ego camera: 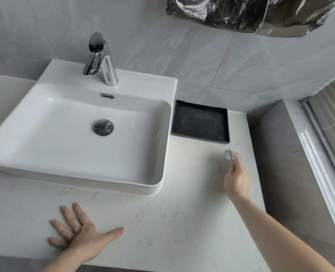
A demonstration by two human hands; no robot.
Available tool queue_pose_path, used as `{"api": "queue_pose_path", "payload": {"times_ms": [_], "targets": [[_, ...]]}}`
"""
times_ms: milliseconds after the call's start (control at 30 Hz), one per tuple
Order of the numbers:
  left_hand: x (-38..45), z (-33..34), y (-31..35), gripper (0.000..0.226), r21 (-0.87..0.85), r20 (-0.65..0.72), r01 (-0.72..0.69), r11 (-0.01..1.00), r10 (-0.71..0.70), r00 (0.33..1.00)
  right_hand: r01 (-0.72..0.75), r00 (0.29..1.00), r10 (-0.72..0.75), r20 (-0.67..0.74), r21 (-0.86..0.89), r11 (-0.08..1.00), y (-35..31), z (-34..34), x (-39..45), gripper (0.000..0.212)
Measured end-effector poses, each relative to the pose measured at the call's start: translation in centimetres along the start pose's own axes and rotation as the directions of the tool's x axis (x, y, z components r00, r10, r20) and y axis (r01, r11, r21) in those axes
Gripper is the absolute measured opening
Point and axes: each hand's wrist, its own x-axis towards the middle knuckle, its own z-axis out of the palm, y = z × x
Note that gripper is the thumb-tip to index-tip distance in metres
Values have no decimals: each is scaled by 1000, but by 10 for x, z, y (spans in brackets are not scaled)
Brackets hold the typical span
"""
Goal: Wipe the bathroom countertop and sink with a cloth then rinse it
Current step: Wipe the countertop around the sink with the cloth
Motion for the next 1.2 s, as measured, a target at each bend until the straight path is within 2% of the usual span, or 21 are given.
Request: {"api": "queue_pose_path", "payload": {"times_ms": [67,133,233,300,400,467,600,700,767,800,900,1000,1067,1133,1200], "targets": [[-1,0,0,184,-14,1,-5,1000,5,1000,107,988,-111,104,45,993,-27,32,-11,43],[-2,-1,1,183,-20,-2,-6,1000,6,1000,225,946,-230,228,47,973,-57,65,-22,43],[-2,1,1,182,-23,-9,-14,1000,13,1000,388,855,-332,398,-67,919,-88,103,-44,46],[-3,1,1,181,-30,-14,-21,999,21,1000,457,829,-350,436,-167,874,-89,113,-52,52],[-3,0,0,180,-19,-16,-29,999,29,999,461,837,-355,417,-186,868,-72,101,-49,56],[-2,0,0,182,-26,-10,-34,999,33,999,387,882,-289,373,-223,895,-47,82,-36,56],[-2,0,-2,181,-32,-2,-42,999,42,999,113,984,-69,166,-271,956,29,19,-6,53],[-4,-1,-3,177,-31,1,-54,998,54,999,-98,994,107,38,-174,980,63,-26,1,46],[-5,-3,-3,177,-29,6,-53,998,53,999,-223,975,222,-20,-130,966,56,-43,-4,46],[-6,-4,-3,176,-31,12,-50,998,50,999,-236,972,233,-35,-96,967,45,-44,-7,45],[-9,-5,-3,176,-37,18,-48,998,48,999,-47,999,47,-1,39,998,3,-22,-20,45],[-11,-5,-3,176,-49,20,-53,997,54,998,154,979,-167,120,112,982,-36,26,-39,43],[-11,-4,-2,176,-58,22,-59,997,60,998,227,931,-240,276,78,971,-63,60,-59,46],[-10,-4,-2,176,-56,22,-64,996,65,998,305,877,-263,401,-42,951,-83,89,-85,50],[-9,-3,-2,177,-53,22,-68,996,69,997,375,858,-267,438,-180,910,-88,104,-108,55]]}}
